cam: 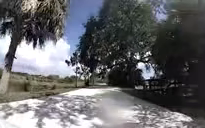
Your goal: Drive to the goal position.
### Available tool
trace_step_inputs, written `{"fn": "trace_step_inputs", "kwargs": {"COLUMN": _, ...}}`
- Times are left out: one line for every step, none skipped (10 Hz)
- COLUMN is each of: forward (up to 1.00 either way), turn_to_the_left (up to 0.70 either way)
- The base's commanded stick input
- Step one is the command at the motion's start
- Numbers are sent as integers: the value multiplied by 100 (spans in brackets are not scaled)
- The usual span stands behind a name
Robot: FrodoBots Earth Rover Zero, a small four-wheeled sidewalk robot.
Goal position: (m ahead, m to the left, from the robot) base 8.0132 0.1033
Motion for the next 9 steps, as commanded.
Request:
{"fn": "trace_step_inputs", "kwargs": {"forward": 85, "turn_to_the_left": 0}}
{"fn": "trace_step_inputs", "kwargs": {"forward": 85, "turn_to_the_left": 0}}
{"fn": "trace_step_inputs", "kwargs": {"forward": 85, "turn_to_the_left": 0}}
{"fn": "trace_step_inputs", "kwargs": {"forward": 85, "turn_to_the_left": 0}}
{"fn": "trace_step_inputs", "kwargs": {"forward": 85, "turn_to_the_left": 0}}
{"fn": "trace_step_inputs", "kwargs": {"forward": 85, "turn_to_the_left": 0}}
{"fn": "trace_step_inputs", "kwargs": {"forward": 85, "turn_to_the_left": 0}}
{"fn": "trace_step_inputs", "kwargs": {"forward": 85, "turn_to_the_left": 0}}
{"fn": "trace_step_inputs", "kwargs": {"forward": 85, "turn_to_the_left": 0}}
